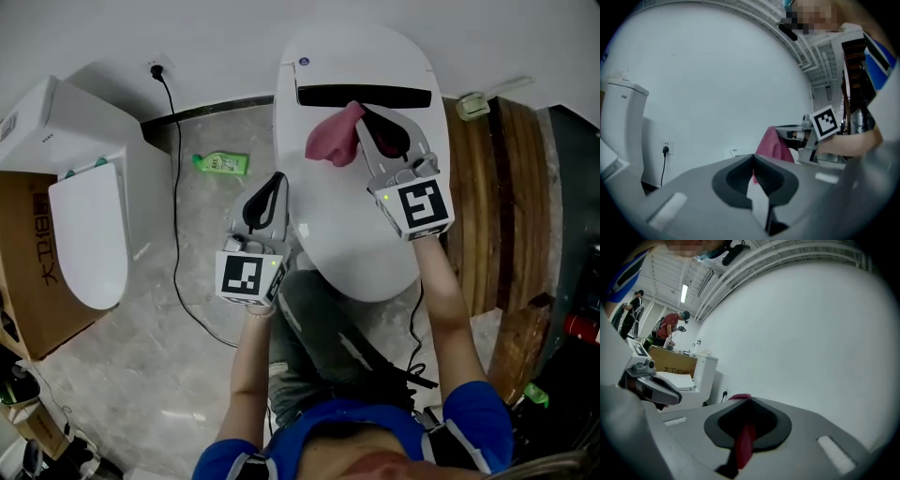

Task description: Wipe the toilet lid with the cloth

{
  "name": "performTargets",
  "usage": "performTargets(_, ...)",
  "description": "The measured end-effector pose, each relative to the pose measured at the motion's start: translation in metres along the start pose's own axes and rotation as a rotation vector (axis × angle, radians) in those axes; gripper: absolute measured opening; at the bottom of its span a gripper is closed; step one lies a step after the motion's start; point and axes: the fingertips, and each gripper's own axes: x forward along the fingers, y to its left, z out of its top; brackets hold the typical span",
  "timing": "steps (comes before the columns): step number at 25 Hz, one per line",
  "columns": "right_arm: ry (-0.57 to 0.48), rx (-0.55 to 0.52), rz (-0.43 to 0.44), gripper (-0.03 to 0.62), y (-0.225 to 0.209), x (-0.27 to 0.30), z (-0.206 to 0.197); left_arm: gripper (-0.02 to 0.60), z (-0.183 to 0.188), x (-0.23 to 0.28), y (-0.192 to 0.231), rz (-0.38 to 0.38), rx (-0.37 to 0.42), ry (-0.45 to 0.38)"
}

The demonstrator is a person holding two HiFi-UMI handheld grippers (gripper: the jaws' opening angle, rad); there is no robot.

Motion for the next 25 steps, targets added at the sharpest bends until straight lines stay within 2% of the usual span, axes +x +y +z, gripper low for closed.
performTargets(5, 0.012, -0.083, 0.038, 0.014, 0.023, 0.026, -0.022, 0.000, -0.025, -0.001, 0.013, 0.031, 0.073, -0.049)
performTargets(9, 0.054, -0.216, 0.093, 0.014, 0.051, 0.046, -0.048, 0.000, -0.043, -0.004, 0.014, 0.037, 0.128, -0.096)
performTargets(13, 0.115, -0.297, 0.204, 0.014, 0.084, 0.057, -0.070, 0.000, -0.054, -0.018, 0.008, 0.035, 0.156, -0.145)
performTargets(15, 0.158, -0.335, 0.248, 0.014, 0.096, 0.062, -0.078, 0.000, -0.057, -0.026, 0.006, 0.040, 0.153, -0.151)
performTargets(19, 0.273, -0.479, 0.305, 0.014, 0.110, 0.067, -0.094, 0.000, -0.056, -0.042, 0.003, 0.043, 0.135, -0.158)
performTargets(21, 0.316, -0.510, 0.336, 0.014, 0.116, 0.067, -0.099, 0.000, -0.053, -0.047, 0.004, 0.050, 0.136, -0.167)
performTargets(25, 0.329, -0.545, 0.339, 0.014, 0.123, 0.075, -0.110, 0.000, -0.053, -0.043, 0.010, 0.066, 0.113, -0.165)
